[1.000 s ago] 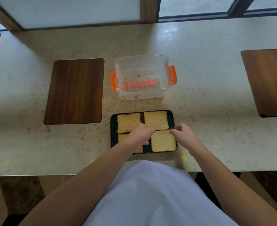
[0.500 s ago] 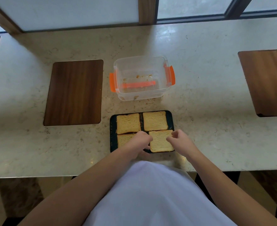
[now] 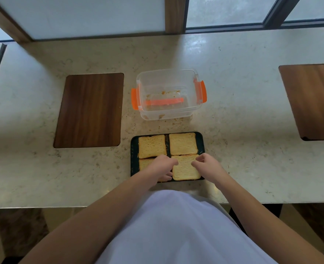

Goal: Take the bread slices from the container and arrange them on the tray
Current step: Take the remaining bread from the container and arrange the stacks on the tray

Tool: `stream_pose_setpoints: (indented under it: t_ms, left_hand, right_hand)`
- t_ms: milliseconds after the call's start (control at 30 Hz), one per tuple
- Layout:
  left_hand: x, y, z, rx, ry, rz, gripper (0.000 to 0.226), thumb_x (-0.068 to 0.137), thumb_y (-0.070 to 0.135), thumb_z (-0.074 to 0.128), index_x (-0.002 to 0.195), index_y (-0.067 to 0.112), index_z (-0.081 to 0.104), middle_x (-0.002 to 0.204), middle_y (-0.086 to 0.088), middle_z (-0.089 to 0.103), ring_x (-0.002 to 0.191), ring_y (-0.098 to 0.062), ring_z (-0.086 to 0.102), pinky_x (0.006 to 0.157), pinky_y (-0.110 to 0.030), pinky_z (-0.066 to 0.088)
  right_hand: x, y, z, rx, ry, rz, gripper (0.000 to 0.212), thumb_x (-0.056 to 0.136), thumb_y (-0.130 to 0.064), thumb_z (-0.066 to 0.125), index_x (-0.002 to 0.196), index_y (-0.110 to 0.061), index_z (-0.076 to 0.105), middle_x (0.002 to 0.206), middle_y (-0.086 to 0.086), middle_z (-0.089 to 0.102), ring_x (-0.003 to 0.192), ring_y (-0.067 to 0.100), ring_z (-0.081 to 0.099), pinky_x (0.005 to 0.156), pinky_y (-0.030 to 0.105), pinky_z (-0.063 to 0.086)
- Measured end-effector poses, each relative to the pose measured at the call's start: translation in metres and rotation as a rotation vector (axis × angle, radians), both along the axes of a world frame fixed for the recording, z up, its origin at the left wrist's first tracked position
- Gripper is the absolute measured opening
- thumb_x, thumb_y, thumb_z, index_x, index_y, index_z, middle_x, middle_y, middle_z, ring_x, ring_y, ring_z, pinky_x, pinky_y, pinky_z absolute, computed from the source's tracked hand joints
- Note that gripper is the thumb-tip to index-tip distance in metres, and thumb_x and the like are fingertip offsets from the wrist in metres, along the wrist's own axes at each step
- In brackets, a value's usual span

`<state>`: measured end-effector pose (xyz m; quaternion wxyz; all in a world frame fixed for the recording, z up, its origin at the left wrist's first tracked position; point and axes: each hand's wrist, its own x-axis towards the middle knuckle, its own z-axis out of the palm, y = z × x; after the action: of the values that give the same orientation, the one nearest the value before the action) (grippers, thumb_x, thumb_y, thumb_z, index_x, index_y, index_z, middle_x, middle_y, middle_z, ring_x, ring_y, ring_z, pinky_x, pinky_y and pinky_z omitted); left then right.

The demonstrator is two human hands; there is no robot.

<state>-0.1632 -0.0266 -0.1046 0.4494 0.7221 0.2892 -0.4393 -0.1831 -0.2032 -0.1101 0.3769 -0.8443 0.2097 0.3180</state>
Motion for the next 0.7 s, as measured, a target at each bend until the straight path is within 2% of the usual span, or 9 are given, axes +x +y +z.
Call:
stream_pose_setpoints:
  t_ms: [133,233,333,433,567,633,700]
  left_hand:
    - [-0.003,0.003,0.001,-0.019,-0.005,-0.009,0.052,0.094,0.028,0.059,0.142,0.008,0.049,0.132,-0.011,0.061,0.100,-0.019,0.067,0.084,-0.034,0.062]
    - [-0.004,0.008,0.001,-0.024,-0.018,0.024,0.049,0.096,0.026,0.058,0.140,0.008,0.050,0.132,-0.010,0.061,0.101,-0.019,0.067,0.079,-0.032,0.062]
    - [-0.004,0.020,0.001,-0.056,-0.037,0.095,0.028,0.097,0.024,0.057,0.122,0.013,0.057,0.116,-0.005,0.063,0.093,-0.016,0.066,0.076,-0.030,0.061]
    - [-0.005,0.042,-0.003,-0.051,-0.113,0.130,0.030,0.096,0.026,0.057,0.121,0.010,0.061,0.111,-0.005,0.066,0.099,-0.020,0.068,0.089,-0.040,0.061]
    - [-0.002,0.073,-0.007,-0.006,-0.190,0.279,0.030,0.098,0.022,0.055,0.124,0.010,0.064,0.109,-0.004,0.067,0.102,-0.022,0.068,0.091,-0.043,0.060]
    - [-0.005,0.087,-0.007,0.003,-0.223,0.294,0.020,0.098,0.023,0.054,0.112,0.015,0.067,0.106,-0.001,0.066,0.099,-0.019,0.066,0.091,-0.043,0.059]
    - [-0.008,0.098,-0.007,-0.003,-0.257,0.317,0.014,0.099,0.024,0.053,0.096,0.022,0.066,0.101,0.001,0.067,0.092,-0.016,0.066,0.082,-0.039,0.060]
  right_hand:
    - [-0.001,-0.001,-0.001,-0.007,-0.008,0.013,0.043,0.091,-0.033,0.057,0.129,-0.012,0.056,0.112,0.000,0.060,0.094,0.013,0.057,0.075,0.031,0.047]
    - [0.001,0.001,-0.001,-0.024,0.002,0.028,0.044,0.091,-0.032,0.056,0.129,-0.012,0.055,0.115,0.002,0.060,0.092,0.013,0.056,0.074,0.032,0.047]
    - [0.002,0.005,0.001,-0.095,-0.039,0.090,0.048,0.088,-0.030,0.054,0.133,-0.011,0.054,0.127,0.006,0.055,0.096,0.015,0.056,0.074,0.033,0.047]
    - [0.003,0.018,0.003,-0.144,-0.123,0.190,0.050,0.088,-0.032,0.052,0.135,-0.014,0.052,0.135,0.007,0.048,0.110,0.021,0.054,0.080,0.033,0.046]
    - [0.007,0.042,0.005,-0.016,-0.112,0.227,0.050,0.092,-0.034,0.054,0.138,-0.014,0.051,0.139,0.006,0.052,0.118,0.020,0.055,0.094,0.035,0.048]
    - [0.009,0.052,0.005,0.041,-0.064,0.238,0.051,0.094,-0.035,0.056,0.139,-0.014,0.050,0.138,0.005,0.056,0.116,0.019,0.055,0.090,0.032,0.047]
    - [0.011,0.061,0.006,0.081,-0.026,0.248,0.051,0.095,-0.036,0.056,0.140,-0.014,0.048,0.130,0.003,0.059,0.102,0.014,0.057,0.077,0.028,0.045]
